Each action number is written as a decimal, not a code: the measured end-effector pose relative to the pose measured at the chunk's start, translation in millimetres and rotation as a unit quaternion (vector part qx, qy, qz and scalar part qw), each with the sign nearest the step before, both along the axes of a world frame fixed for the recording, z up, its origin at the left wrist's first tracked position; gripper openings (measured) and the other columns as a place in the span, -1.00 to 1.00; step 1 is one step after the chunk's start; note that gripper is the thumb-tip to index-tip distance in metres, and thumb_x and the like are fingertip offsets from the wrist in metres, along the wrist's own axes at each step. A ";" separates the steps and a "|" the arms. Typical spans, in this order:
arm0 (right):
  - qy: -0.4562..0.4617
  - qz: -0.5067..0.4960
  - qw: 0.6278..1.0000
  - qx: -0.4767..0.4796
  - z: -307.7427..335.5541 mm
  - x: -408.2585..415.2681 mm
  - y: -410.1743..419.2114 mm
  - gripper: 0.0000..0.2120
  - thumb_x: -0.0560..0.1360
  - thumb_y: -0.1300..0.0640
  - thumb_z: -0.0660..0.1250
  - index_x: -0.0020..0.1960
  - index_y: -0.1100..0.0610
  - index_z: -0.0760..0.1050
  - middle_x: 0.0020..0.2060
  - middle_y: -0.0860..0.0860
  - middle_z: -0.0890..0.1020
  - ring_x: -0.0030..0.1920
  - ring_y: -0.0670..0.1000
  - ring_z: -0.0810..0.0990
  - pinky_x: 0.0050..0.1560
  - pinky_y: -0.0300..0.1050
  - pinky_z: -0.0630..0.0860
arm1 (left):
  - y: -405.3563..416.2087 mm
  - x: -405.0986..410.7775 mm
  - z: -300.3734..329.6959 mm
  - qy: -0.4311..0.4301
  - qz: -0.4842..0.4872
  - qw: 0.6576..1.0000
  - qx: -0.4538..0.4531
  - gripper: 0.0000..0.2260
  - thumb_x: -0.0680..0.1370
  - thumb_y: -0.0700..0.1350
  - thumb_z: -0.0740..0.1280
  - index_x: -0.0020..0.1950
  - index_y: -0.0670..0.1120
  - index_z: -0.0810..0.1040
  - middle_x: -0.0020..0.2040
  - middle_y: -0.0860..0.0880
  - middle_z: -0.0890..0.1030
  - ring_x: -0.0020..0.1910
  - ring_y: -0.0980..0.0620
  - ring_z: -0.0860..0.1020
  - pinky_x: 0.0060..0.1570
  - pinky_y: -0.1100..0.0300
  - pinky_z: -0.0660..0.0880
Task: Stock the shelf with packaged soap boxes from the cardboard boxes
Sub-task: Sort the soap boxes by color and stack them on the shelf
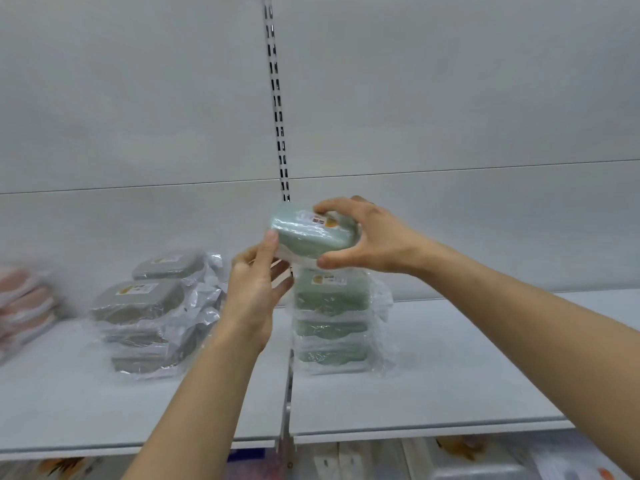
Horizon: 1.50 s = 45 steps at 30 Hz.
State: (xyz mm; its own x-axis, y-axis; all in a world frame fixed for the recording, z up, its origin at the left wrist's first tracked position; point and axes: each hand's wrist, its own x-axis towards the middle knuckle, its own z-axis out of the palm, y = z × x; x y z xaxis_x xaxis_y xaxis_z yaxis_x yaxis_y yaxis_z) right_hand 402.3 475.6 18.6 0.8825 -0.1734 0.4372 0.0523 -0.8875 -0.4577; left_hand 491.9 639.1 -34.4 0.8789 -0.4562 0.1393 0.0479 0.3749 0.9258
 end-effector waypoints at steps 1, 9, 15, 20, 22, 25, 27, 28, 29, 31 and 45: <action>0.018 -0.001 1.000 -0.004 -2.0 -1.5 -6.6 -0.31 0.29 -0.11 0.55 0.36 -0.15 0.36 0.13 -0.08 0.48 0.08 -0.12 0.49 -0.01 -0.30 0.46 | 3.3 2.6 -8.6 -0.043 0.043 0.996 0.060 -0.60 0.58 0.11 0.30 0.33 -0.07 0.40 0.26 -0.04 0.55 0.21 0.02 0.56 0.23 0.01 0.49; 0.115 -0.006 0.993 0.000 -40.3 8.8 -34.4 -0.35 0.30 -0.16 0.51 0.34 -0.21 0.38 0.24 -0.21 0.40 0.26 -0.15 0.38 0.26 -0.19 0.37 | 12.6 4.1 -58.9 -0.245 -0.012 0.936 0.252 -0.50 0.55 0.00 0.38 0.42 0.31 0.29 0.32 0.40 0.37 0.24 0.45 0.33 0.18 0.43 0.26; 0.126 -0.011 0.991 -0.033 -47.3 15.0 -35.4 -0.29 0.29 -0.31 0.35 0.40 -0.22 0.31 0.30 -0.20 0.34 0.35 -0.10 0.23 0.41 0.01 0.27 | 9.5 8.9 -53.5 -0.308 -0.016 0.909 0.280 -0.58 0.55 -0.14 0.39 0.07 0.38 0.34 0.02 0.44 0.46 0.01 0.65 0.34 -0.15 0.68 0.28; 0.131 -0.052 0.986 -0.086 -47.8 4.7 -26.9 -0.30 0.43 -0.32 0.31 0.50 -0.19 0.16 0.50 -0.10 0.17 0.47 -0.02 0.09 0.46 0.09 0.17 | 12.7 14.3 -51.4 -0.349 0.027 0.871 0.345 -0.58 0.48 0.12 0.37 0.31 0.23 0.37 0.22 0.23 0.48 0.31 0.17 0.38 0.21 0.22 0.35; 0.096 -0.070 0.988 -0.095 -48.0 -9.6 -21.1 -0.31 0.49 -0.31 0.25 0.53 -0.16 0.12 0.54 -0.07 0.11 0.51 -0.01 0.05 0.48 0.07 0.12 | 13.6 8.8 -47.9 -0.385 0.064 0.841 0.376 -0.46 0.45 0.18 0.33 0.41 0.10 0.35 0.30 0.10 0.48 0.36 -0.01 0.35 0.27 0.06 0.34; 0.003 -0.133 0.982 -0.137 -52.1 -44.9 -15.0 -0.44 0.54 -0.23 0.23 0.48 -0.06 0.28 0.47 -0.04 0.29 0.45 0.02 0.24 0.40 0.01 0.23 | 17.3 -20.7 -42.6 -0.435 0.134 0.789 0.413 -0.39 0.52 0.11 0.37 0.51 -0.05 0.27 0.42 -0.06 0.39 0.43 -0.07 0.26 0.38 0.05 0.22; -0.049 -0.173 0.967 -0.180 -61.7 -78.1 -16.3 -0.55 0.54 -0.14 0.27 0.38 0.01 0.42 0.34 -0.02 0.45 0.32 0.07 0.41 0.28 0.00 0.31 | 20.2 -53.9 -42.9 -0.486 0.166 0.756 0.404 -0.42 0.54 0.13 0.34 0.49 -0.07 0.30 0.40 -0.06 0.40 0.41 -0.06 0.29 0.40 0.05 0.22; -0.073 -0.181 0.961 -0.198 -68.8 -97.7 -18.5 -0.59 0.53 -0.11 0.27 0.32 0.03 0.48 0.26 0.00 0.52 0.24 0.09 0.48 0.21 0.01 0.36 | 19.8 -72.6 -45.2 -0.507 0.169 0.747 0.394 -0.44 0.54 0.16 0.30 0.46 -0.06 0.33 0.37 -0.04 0.43 0.38 -0.05 0.33 0.37 0.05 0.26; -0.090 -0.184 0.956 -0.211 -76.7 -119.5 -21.6 -0.61 0.51 -0.10 0.25 0.26 0.05 0.53 0.19 0.01 0.56 0.17 0.10 0.53 0.13 0.02 0.41 | 17.5 -92.4 -49.3 -0.521 0.167 0.742 0.386 -0.45 0.53 0.19 0.25 0.44 -0.05 0.35 0.33 -0.02 0.46 0.33 -0.03 0.37 0.31 0.06 0.31; -0.088 -0.184 0.954 -0.219 -94.3 -165.9 -29.4 -0.60 0.47 -0.13 0.19 0.18 0.05 0.57 0.09 -0.01 0.60 0.06 0.10 0.57 0.00 -0.02 0.46 | 7.9 -133.0 -61.9 -0.529 0.157 0.744 0.376 -0.48 0.50 0.21 0.21 0.38 -0.02 0.41 0.26 0.01 0.51 0.24 0.00 0.42 0.18 0.08 0.39; 0.263 -0.183 0.947 -0.030 -268.6 -451.3 -131.9 -0.60 0.55 -0.06 0.30 0.37 -0.06 0.39 0.27 -0.07 0.42 0.27 0.00 0.40 0.10 -0.01 0.47 | -78.6 -391.9 -249.9 -0.321 -0.129 0.833 0.431 -0.61 0.50 0.03 0.43 0.30 0.05 0.48 0.21 0.13 0.54 0.21 0.16 0.49 0.17 0.24 0.41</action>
